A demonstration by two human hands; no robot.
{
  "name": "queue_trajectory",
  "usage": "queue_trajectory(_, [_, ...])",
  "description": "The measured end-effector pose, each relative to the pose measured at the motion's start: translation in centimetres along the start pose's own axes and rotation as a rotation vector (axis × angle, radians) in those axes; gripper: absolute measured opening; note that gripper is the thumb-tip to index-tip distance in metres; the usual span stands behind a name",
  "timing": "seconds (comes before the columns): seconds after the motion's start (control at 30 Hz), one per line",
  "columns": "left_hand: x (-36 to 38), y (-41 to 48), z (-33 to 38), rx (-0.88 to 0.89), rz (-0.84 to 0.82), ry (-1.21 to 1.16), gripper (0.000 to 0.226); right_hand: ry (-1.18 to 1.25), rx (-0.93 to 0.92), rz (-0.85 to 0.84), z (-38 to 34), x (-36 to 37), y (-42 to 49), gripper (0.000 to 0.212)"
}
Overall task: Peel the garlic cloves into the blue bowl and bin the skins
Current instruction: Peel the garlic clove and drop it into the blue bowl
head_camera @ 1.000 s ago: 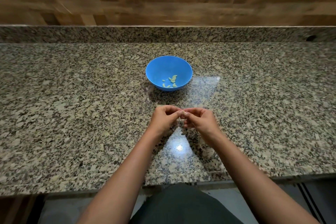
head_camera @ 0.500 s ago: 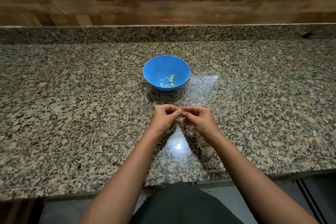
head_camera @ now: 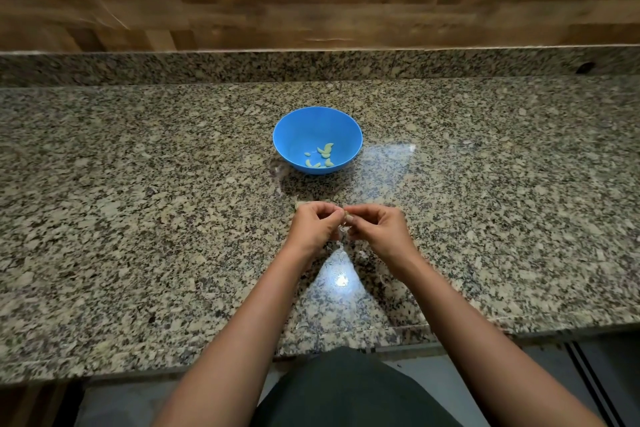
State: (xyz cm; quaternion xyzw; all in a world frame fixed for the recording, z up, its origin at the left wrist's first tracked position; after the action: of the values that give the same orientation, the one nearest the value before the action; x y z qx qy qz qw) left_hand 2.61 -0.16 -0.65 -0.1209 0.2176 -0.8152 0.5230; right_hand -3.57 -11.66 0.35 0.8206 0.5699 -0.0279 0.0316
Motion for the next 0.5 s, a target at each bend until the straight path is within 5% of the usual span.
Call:
queue_trajectory(0.33, [-0.8, 0.4, -1.2, -0.083, 0.088, 0.059, 0.009, 0.211, 0.094, 0.145, 0.4, -0.9, 0.0, 0.015])
queue_trajectory(0.5, [-0.1, -0.1, -0.6, -0.071, -0.026, -0.034, 0.011, 0.139, 0.053, 0.112, 0.2, -0.6, -0.2, 0.013])
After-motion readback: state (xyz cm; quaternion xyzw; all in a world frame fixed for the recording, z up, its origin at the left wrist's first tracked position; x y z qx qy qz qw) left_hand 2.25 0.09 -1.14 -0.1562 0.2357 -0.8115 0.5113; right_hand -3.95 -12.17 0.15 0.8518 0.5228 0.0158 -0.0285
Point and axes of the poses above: each hand's wrist, its own y-axis towards the middle knuckle, its own x-axis out of the palm, z = x × y, the point moved 2 cm from there along y, towards the middle knuckle, and after that the axes turned 12 degrees about -x, right-handed, at the moved point
